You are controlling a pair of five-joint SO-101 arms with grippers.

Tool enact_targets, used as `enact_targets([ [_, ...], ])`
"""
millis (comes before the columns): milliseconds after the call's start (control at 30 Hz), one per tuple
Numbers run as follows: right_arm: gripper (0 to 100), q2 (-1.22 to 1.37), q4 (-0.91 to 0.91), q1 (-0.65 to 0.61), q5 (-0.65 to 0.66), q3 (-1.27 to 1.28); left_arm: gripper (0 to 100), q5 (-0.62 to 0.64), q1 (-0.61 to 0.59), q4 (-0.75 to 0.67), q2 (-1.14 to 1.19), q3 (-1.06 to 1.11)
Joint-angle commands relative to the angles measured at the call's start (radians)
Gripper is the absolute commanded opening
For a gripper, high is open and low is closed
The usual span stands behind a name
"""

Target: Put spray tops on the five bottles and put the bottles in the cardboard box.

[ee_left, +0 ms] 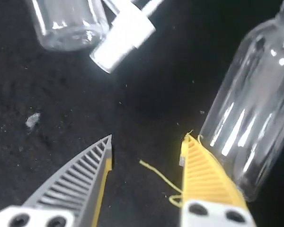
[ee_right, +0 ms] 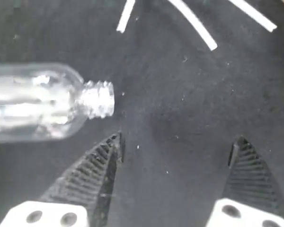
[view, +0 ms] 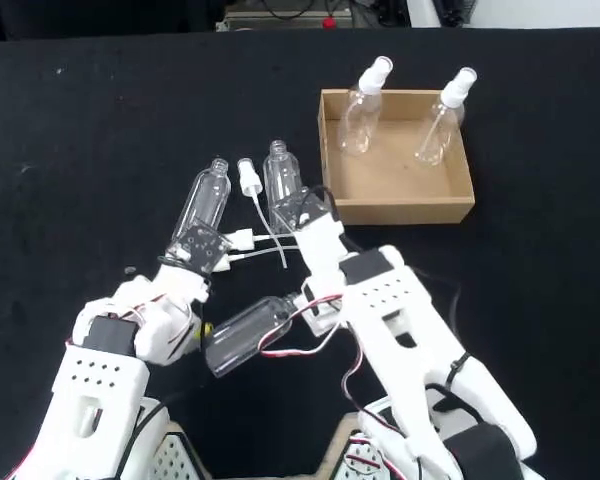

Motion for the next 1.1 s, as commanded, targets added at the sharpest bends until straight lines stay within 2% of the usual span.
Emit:
enact_targets([
  [0,32.9,-0.047,-0.074,0.006,-0.058,0.018,23,-0.035,0.021,0.026,-0.009,-0.021],
  [233,32.9,-0.047,-0.144,0.006,-0.103,0.077,23,-0.025,0.249,0.046,-0.009,-0.016],
  [333,32.9,-0.047,-0.144,0.008,-0.135,0.081,23,0.038,0.357,0.040,-0.009,-0.033],
  [433,32.9,-0.047,-0.144,0.006,-0.143,0.081,23,0.107,0.430,-0.012,-0.009,-0.048],
  [533,32.9,-0.047,-0.144,0.006,-0.143,0.073,23,0.169,0.455,-0.114,0.000,-0.036],
  [667,32.9,-0.048,-0.147,0.008,-0.253,0.051,23,0.244,0.452,-0.222,-0.009,-0.004],
  [800,33.0,-0.054,-0.074,0.012,-0.328,-0.016,23,0.321,0.423,-0.232,-0.011,-0.013],
  [867,33.2,-0.054,0.011,0.006,-0.338,-0.068,23,0.341,0.349,-0.232,-0.011,-0.015],
  [1067,33.2,-0.056,0.129,-0.003,-0.339,-0.182,23,0.356,0.010,-0.241,-0.011,-0.015],
])
